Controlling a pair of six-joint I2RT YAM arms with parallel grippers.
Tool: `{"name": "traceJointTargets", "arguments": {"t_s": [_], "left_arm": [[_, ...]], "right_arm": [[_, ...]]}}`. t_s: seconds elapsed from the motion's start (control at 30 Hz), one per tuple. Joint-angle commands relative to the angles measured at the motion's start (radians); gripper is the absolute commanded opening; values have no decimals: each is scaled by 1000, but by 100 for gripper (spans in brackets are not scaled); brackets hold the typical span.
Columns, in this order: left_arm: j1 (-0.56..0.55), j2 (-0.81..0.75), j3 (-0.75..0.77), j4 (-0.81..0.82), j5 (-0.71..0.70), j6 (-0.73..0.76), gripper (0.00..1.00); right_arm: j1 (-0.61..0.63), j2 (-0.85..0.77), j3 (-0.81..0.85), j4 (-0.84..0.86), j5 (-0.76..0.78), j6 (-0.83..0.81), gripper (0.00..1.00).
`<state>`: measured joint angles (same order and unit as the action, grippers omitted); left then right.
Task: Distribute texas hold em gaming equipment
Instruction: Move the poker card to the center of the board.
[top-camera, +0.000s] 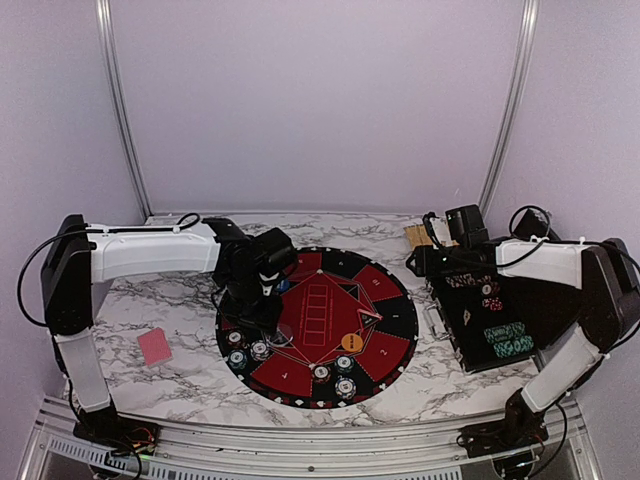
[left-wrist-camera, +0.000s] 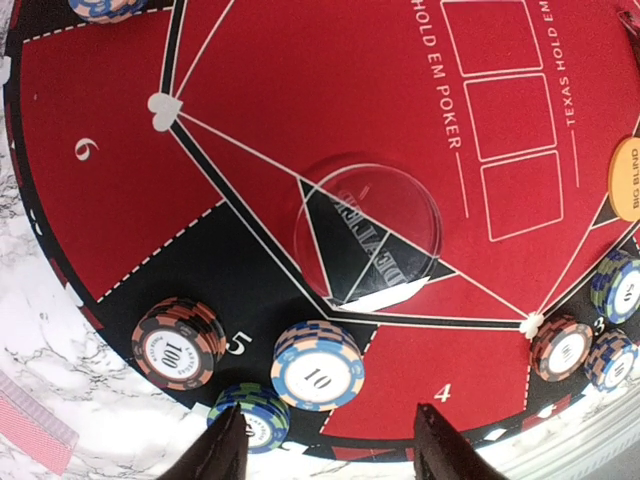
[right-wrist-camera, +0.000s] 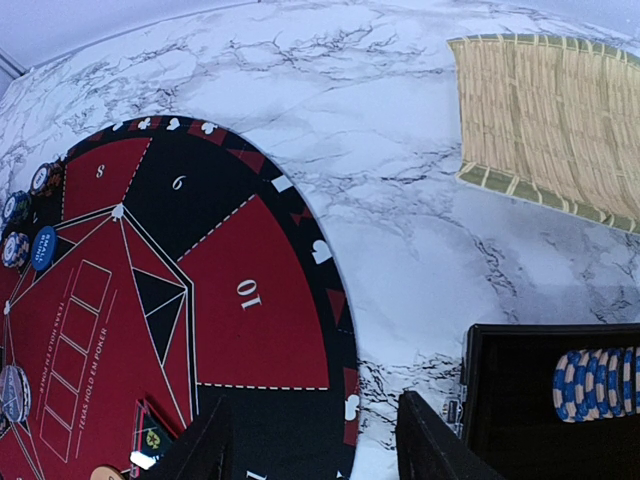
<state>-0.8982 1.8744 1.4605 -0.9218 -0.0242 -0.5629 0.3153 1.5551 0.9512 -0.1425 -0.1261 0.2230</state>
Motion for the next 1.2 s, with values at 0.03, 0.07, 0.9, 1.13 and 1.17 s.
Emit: {"name": "traceJointTargets", "arguments": {"t_s": [0.03, 0.07, 0.9, 1.13, 1.17], "left_arm": [[18, -71, 3, -42, -33, -33, 59], [22, -79, -3, -42, -34, -39, 59], [330, -528, -474, -25, -202, -420, 78], [453, -603, -620, 12, -162, -437, 92], [474, -608, -639, 24, -147, -432, 94]], "right_arm": [[1, 6, 20, 1, 3, -11, 54], [2, 7, 20, 1, 3, -11, 54], [7, 10, 21, 10, -34, -10, 59], [8, 10, 20, 12, -40, -11, 67], [8, 10, 20, 13, -39, -10, 68]]}}
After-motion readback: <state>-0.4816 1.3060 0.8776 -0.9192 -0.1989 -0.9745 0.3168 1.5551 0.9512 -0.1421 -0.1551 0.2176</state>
